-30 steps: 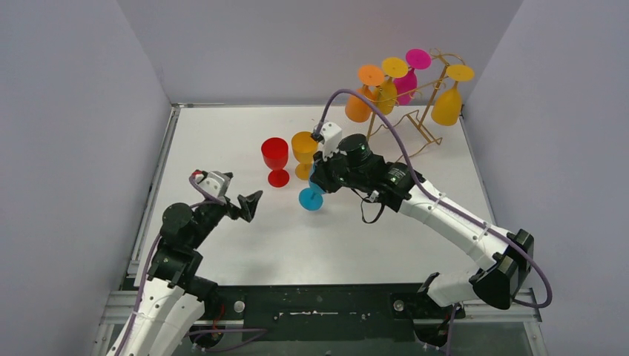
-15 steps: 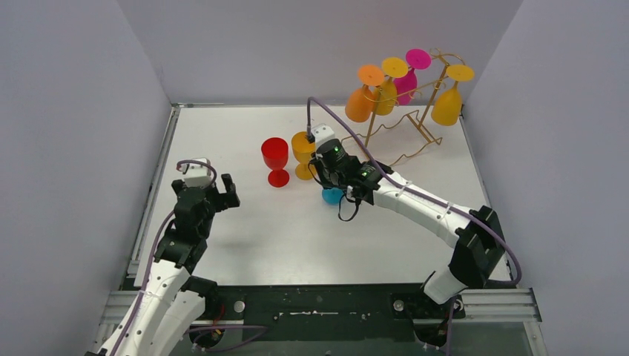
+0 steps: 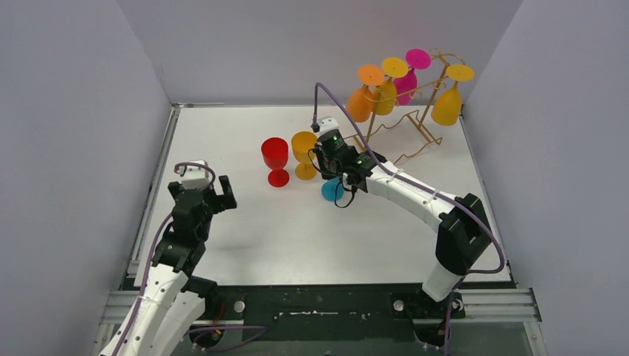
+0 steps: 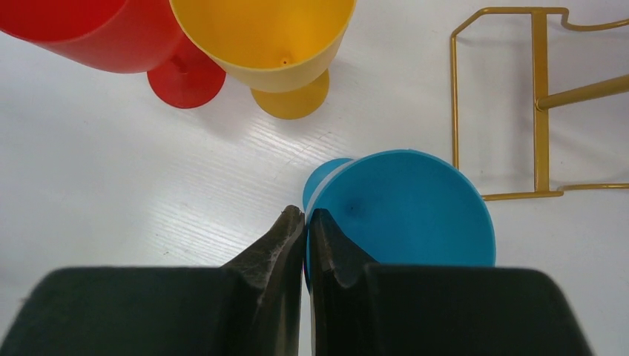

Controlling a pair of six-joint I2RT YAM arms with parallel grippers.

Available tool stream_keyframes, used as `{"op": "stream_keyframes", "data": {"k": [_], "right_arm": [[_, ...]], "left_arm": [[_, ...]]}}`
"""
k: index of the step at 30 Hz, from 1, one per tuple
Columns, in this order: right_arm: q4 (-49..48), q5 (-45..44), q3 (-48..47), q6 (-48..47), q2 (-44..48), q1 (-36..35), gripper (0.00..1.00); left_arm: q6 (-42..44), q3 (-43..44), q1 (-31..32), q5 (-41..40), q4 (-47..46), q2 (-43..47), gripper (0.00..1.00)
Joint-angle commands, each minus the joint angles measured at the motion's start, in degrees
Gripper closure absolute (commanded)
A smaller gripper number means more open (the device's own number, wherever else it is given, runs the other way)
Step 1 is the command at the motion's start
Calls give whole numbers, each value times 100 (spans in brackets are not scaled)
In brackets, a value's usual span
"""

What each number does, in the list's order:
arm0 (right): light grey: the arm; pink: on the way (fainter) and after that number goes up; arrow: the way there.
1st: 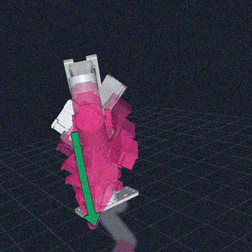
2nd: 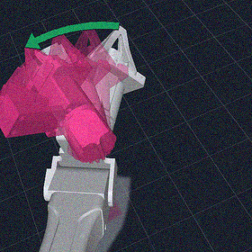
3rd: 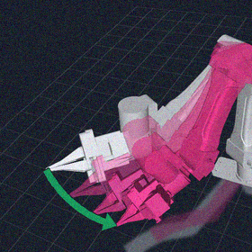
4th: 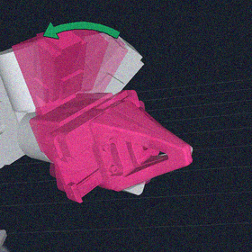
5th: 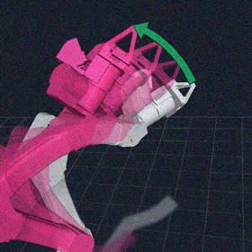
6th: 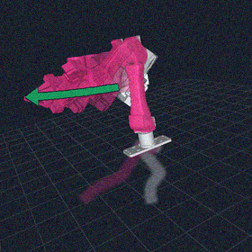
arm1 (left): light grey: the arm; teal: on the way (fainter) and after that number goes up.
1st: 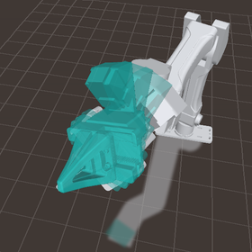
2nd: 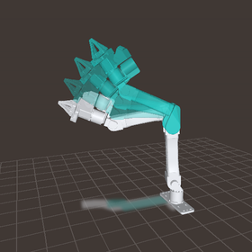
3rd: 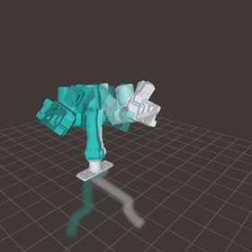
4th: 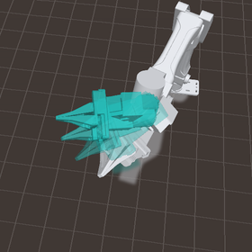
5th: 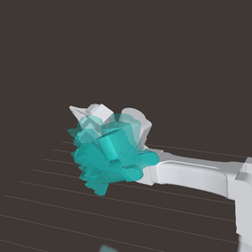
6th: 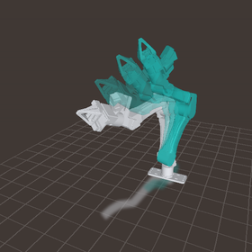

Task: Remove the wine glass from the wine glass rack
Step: Place the wine glass at the center of the board.

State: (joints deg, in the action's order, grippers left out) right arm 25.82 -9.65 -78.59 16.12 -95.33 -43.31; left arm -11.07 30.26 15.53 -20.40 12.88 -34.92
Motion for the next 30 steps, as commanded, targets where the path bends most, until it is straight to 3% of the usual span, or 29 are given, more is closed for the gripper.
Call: {"op": "stream_keyframes", "data": {"k": [1,14,30], "right_arm": [[65,-117,-458,2,-152,-29,100],[77,-479,-732,-76,-595,47,100],[48,-170,-1323,-165,-1132,55,97]], "left_arm": [[161,152,-24,-75,-111,71,3],[237,121,-24,-132,-70,108,3],[287,103,-24,-44,-84,38,3]]}}
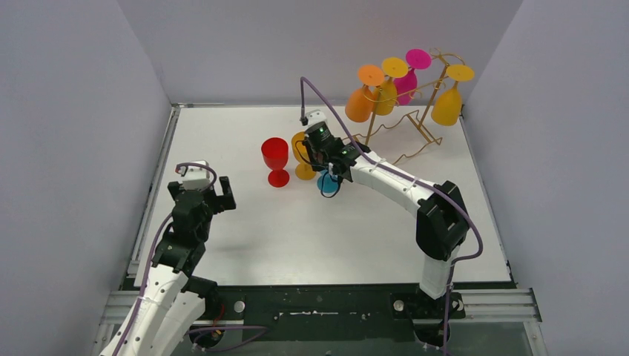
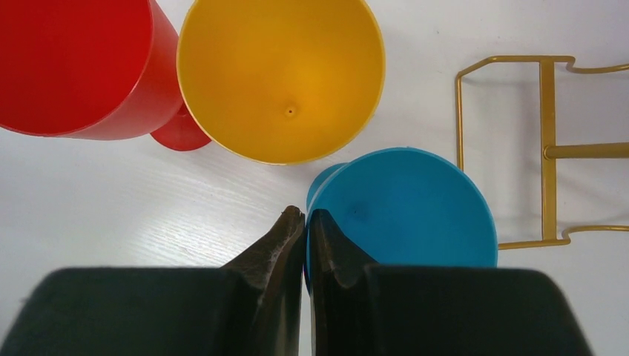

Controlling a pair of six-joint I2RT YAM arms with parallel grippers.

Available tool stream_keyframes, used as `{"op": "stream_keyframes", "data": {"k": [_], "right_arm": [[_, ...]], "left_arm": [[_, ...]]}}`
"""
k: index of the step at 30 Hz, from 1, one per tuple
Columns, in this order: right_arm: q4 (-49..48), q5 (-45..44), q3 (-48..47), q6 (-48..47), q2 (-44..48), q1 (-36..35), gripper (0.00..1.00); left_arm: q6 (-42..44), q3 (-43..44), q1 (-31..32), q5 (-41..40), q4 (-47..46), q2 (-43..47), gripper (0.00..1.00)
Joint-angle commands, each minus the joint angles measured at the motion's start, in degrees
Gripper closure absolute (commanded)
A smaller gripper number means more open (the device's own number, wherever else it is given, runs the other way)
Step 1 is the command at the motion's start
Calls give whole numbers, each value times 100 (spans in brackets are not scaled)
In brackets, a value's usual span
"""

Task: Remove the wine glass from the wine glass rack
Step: Place the wine glass at the center of the board.

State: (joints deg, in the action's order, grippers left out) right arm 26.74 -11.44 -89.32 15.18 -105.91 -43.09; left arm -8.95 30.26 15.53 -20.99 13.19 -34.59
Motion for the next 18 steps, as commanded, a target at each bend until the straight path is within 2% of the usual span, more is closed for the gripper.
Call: {"op": "stream_keyframes", "data": {"k": [1,10,18], "right_arm": [[-11,31,-267,-76,-100,38,96],[390,151,-607,-257,-114,38,67],[507,241,-855,-360,290,40,58]], "left_arm": [[77,104,-24,16,-117,5,3],[104,85,-24,94,-151,-31,3],[113,85,-24,111,-159,-56,3]]}}
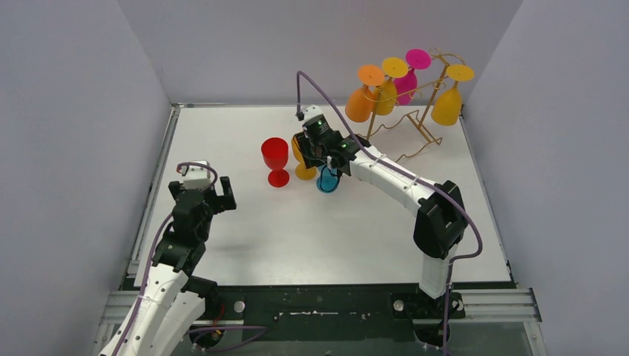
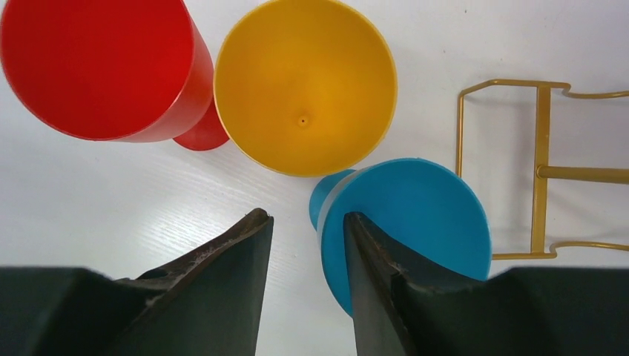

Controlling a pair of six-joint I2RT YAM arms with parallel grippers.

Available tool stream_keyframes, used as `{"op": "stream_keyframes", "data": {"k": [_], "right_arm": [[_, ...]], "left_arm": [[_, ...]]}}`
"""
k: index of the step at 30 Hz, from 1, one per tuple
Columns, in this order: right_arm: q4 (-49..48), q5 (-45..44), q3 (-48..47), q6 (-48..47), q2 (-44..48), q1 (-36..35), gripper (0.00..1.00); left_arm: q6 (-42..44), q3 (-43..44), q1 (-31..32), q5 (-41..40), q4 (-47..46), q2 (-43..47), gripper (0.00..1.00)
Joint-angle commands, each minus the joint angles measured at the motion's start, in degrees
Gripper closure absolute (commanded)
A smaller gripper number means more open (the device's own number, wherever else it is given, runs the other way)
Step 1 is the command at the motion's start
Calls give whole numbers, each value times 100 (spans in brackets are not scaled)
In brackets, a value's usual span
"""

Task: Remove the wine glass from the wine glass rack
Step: Place the wine glass at the center of the board, then pick up the wine glass from the wine rack.

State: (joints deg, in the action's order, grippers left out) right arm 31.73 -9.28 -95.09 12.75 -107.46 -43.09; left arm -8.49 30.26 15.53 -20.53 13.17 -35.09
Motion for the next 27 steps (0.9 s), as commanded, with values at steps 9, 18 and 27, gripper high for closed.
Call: {"op": "stream_keyframes", "data": {"k": [9,18,27], "right_arm": [[-342,4,596,193,1650,25,52],[-1569,-855,2911,973,3826,100,26],[-1622,-1832,3963,1405,4709,970,9]], "left_arm": [[60,107,-32,69,-113,-20,3],[64,129,-32,111,-113,-139,3],[76,155,-31,166,-112,-311,3]]}}
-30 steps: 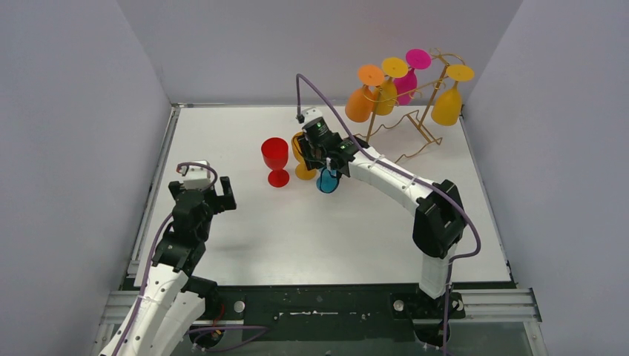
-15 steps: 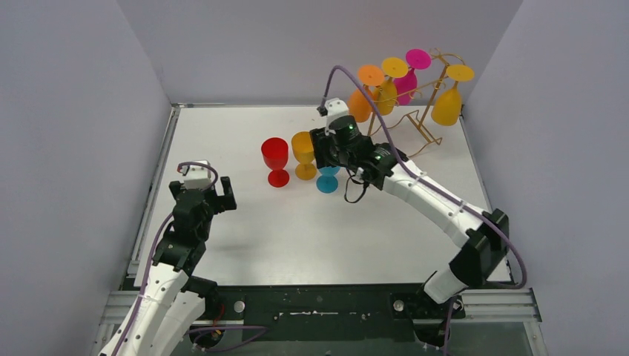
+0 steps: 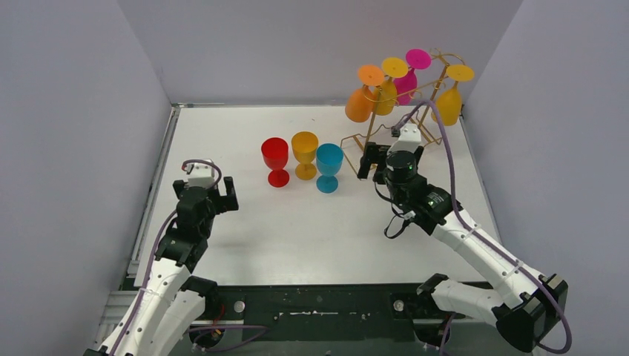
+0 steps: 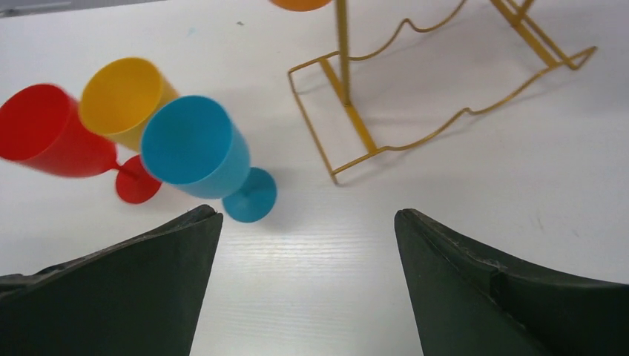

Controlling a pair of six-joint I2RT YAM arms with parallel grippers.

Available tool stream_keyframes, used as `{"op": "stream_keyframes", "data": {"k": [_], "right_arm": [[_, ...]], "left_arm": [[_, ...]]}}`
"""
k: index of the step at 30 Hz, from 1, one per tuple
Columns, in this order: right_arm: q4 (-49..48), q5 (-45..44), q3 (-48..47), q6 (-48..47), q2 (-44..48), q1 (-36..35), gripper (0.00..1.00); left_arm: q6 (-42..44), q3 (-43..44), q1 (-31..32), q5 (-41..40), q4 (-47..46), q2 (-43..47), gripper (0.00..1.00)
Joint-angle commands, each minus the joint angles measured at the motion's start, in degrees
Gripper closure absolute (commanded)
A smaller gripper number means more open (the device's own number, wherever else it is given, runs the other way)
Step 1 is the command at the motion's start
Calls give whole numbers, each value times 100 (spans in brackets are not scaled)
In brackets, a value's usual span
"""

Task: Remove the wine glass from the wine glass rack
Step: Pick up the wine glass from the wine rack.

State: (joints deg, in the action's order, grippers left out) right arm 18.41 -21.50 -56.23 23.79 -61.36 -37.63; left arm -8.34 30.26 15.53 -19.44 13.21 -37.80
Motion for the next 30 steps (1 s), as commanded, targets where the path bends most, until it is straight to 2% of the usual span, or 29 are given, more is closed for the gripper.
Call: {"op": "stream_keyframes", "data": {"k": [1,4,9,12,18,25,30], "right_arm": [[-165,-585,54,396,63,637,8],[41,-51,54,689,54,1605,7],[-142,1638,172,1316,87,3502,8],[-210,2339,-113,1611,-72,4175,10],[-513,2179,-1032,2147,-479,4335,16],[-927,1571,-1743,2378,-970,4375,21],[-1133,1566,-2136,2799,-1314,4535,26]], "left_arm": [[65,149,-32,49,-117,-49,3],[78,156,-34,24,-132,-70,3],[121,138,-58,-3,-187,-61,3],[124,123,-66,9,-221,-20,3],[172,90,-76,107,-278,80,3],[183,72,-76,128,-270,178,3],[192,66,-85,127,-257,199,3]]}}
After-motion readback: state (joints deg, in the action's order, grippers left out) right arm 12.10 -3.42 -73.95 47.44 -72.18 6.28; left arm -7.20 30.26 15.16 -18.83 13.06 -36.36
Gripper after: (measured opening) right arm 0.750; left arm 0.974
